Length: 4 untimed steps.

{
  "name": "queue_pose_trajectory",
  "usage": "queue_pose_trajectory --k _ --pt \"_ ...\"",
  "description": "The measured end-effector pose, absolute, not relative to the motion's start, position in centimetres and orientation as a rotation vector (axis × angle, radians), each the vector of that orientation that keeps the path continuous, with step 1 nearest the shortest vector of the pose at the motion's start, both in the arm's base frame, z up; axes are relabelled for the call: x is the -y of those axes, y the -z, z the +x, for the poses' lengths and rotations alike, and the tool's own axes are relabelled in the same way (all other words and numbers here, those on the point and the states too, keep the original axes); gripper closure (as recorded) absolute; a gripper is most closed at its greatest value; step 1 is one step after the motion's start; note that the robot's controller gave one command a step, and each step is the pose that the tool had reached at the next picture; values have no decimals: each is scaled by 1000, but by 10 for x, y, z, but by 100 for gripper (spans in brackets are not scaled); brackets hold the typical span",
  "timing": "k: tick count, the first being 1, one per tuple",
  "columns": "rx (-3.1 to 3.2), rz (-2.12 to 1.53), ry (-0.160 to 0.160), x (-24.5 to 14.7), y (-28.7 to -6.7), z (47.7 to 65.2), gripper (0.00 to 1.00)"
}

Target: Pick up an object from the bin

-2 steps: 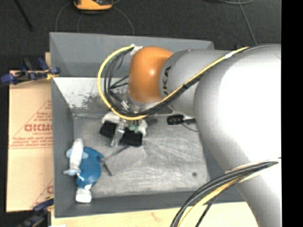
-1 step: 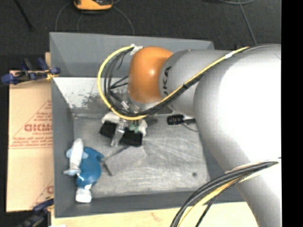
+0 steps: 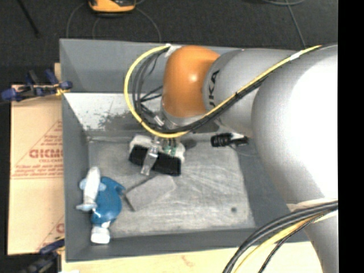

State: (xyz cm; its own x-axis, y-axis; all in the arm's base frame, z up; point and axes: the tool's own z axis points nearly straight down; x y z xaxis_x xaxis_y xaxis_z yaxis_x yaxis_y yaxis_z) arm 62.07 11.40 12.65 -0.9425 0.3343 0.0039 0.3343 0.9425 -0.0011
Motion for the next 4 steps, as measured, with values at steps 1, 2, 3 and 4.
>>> queue_pose_trajectory --k 1,2,3,4 --pt "3099 -528 3 -103 -177 645 100" --pt "3090 -553 -3 -128 -216 627 100" --pt "3105 -538 7 -136 -232 631 100" --pt "3099 -539 -3 -158 -196 623 100"
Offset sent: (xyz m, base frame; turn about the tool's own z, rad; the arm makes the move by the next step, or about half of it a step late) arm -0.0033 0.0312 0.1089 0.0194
